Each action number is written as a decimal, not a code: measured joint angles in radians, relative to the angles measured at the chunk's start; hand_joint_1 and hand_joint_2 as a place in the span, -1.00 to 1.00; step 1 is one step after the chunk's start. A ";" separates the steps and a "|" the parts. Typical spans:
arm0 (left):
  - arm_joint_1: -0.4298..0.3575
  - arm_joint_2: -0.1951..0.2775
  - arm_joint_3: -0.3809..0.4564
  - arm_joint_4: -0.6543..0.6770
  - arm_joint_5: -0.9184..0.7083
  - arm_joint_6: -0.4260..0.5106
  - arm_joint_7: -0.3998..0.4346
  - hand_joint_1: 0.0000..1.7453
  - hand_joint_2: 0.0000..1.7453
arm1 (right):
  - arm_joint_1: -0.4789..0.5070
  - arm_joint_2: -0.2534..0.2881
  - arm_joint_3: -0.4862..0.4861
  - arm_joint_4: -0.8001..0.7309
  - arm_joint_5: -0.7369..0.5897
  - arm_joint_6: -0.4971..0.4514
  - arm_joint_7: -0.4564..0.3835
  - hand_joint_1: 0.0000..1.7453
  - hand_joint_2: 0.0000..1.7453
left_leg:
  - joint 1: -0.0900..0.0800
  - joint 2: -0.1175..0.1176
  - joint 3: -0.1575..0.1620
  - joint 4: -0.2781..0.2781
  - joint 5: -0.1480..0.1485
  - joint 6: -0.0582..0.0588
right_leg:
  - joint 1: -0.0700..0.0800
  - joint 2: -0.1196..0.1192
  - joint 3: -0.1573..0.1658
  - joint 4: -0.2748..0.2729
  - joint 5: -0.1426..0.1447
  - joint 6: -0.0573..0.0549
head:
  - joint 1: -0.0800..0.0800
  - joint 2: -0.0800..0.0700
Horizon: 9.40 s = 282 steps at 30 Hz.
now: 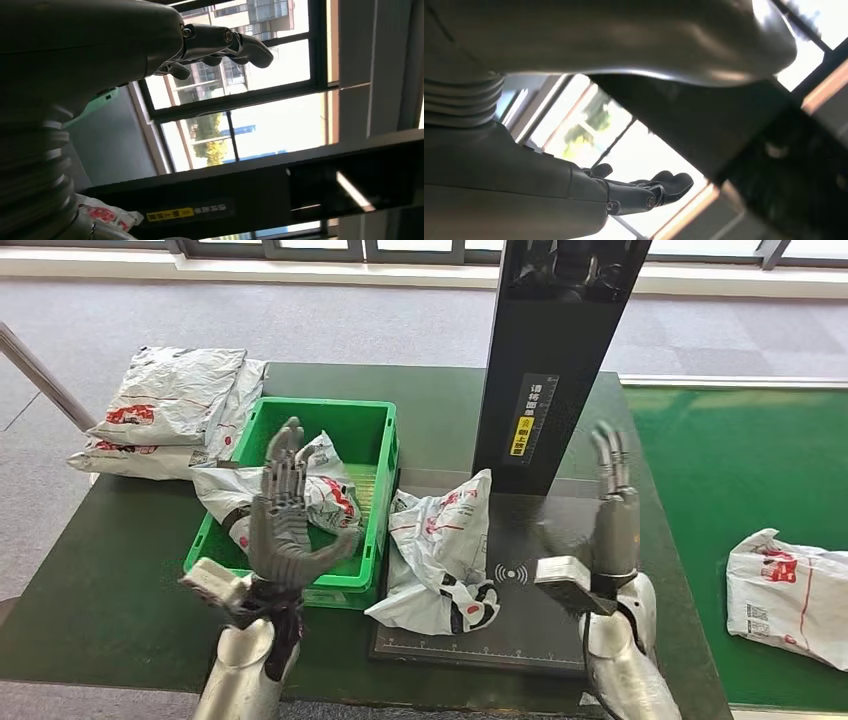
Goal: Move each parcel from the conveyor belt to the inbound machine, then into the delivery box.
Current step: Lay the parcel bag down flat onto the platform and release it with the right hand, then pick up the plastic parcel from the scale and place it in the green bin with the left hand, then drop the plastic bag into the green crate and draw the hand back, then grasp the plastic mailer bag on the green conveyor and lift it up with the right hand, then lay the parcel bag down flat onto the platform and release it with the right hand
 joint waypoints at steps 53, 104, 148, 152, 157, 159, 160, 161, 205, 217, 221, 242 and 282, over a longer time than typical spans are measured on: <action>-0.275 -0.093 -0.176 0.790 -0.914 0.700 0.447 1.00 1.00 | 0.029 0.124 -0.222 -0.280 -0.076 -0.262 -0.001 -1.00 -1.00 | -0.001 0.006 0.000 0.000 0.000 0.000 | -0.001 0.006 -0.002 0.000 0.002 0.000 | 0.000 0.000; -0.336 -0.062 0.557 0.379 -0.849 0.724 0.005 1.00 1.00 | 0.063 0.127 -0.242 -0.324 -0.119 -0.262 -0.002 -1.00 1.00 | 0.000 0.006 0.000 -0.001 0.002 -0.002 | 0.000 0.005 -0.002 0.001 0.003 -0.002 | 0.000 0.000; -0.240 -0.086 0.267 0.295 -0.523 0.725 -0.004 -1.00 0.00 | -0.227 0.045 -0.731 0.239 0.570 -0.262 0.013 -1.00 1.00 | -0.001 0.002 -0.002 0.000 0.003 -0.001 | -0.001 0.002 -0.004 0.001 0.004 -0.001 | 0.000 0.000; -0.162 -0.064 0.116 0.018 -0.302 0.725 -0.005 -1.00 1.00 | -0.298 0.049 -1.046 0.252 0.935 -0.262 0.168 -1.00 1.00 | -0.001 -0.005 -0.004 0.000 0.003 0.000 | -0.001 -0.005 -0.001 0.000 0.002 0.001 | 0.000 0.000; -0.100 -0.039 -0.017 -0.169 -0.210 0.725 -0.005 -1.00 1.00 | -0.309 0.044 -1.196 0.273 0.990 -0.263 0.246 -1.00 1.00 | -0.002 -0.002 -0.004 0.000 0.001 0.001 | -0.001 -0.002 -0.002 0.000 0.001 0.002 | 0.000 0.000; -0.084 -0.033 -0.046 -0.212 -0.209 0.725 -0.004 -1.00 1.00 | -0.314 0.043 -1.225 0.280 0.993 -0.263 0.248 -1.00 1.00 | -0.002 -0.001 -0.004 0.000 0.001 0.001 | -0.001 -0.001 -0.003 0.000 0.001 0.002 | 0.000 0.000; -0.077 -0.031 -0.056 -0.228 -0.208 0.725 -0.004 -1.00 1.00 | -0.315 0.042 -1.236 0.282 0.993 -0.263 0.249 -1.00 1.00 | -0.001 -0.001 -0.003 0.000 0.001 0.001 | -0.001 -0.001 -0.003 0.000 0.001 0.002 | 0.000 0.000; -0.071 -0.029 -0.065 -0.241 -0.205 0.725 -0.004 -1.00 1.00 | -0.317 0.042 -1.244 0.284 0.993 -0.263 0.252 -1.00 1.00 | -0.001 -0.001 -0.003 0.000 0.001 0.001 | -0.001 -0.001 -0.003 0.000 0.001 0.002 | 0.000 0.000; 0.054 -0.018 0.012 -0.424 0.321 -0.006 -0.003 -1.00 1.00 | -0.317 -0.182 -1.160 0.971 0.971 -0.070 0.833 0.16 1.00 | -0.001 -0.001 -0.002 0.000 0.001 0.002 | -0.001 -0.002 0.001 0.000 0.001 0.002 | 0.000 0.000; 0.054 -0.018 0.020 -0.422 0.320 -0.015 -0.003 -1.00 1.00 | -0.340 -0.195 -1.081 0.996 1.037 0.088 0.964 1.00 1.00 | -0.001 -0.001 0.001 0.000 0.001 0.003 | -0.001 -0.002 0.004 0.000 0.001 0.002 | 0.000 0.000; 0.054 -0.018 0.021 -0.420 0.313 -0.012 -0.003 -1.00 1.00 | -0.335 -0.199 -1.081 0.997 1.008 0.035 0.908 1.00 1.00 | -0.001 -0.001 0.002 0.000 0.001 0.002 | -0.001 -0.002 0.003 0.000 0.001 0.002 | 0.000 0.000; 0.037 -0.021 0.017 -0.307 0.294 0.022 -0.002 -1.00 1.00 | -0.280 0.126 -1.089 0.157 0.660 -0.265 0.000 1.00 1.00 | 0.000 -0.003 0.000 -0.001 0.003 0.000 | 0.001 -0.004 0.001 0.001 0.000 -0.001 | 0.000 0.000; 0.012 -0.016 0.001 -0.120 0.221 -0.321 -0.002 -1.00 1.00 | 0.110 0.083 -0.330 -0.084 -0.097 0.422 0.074 1.00 1.00 | 0.000 0.001 0.000 -0.001 0.001 -0.002 | 0.000 0.001 -0.001 0.000 0.000 -0.001 | 0.000 0.000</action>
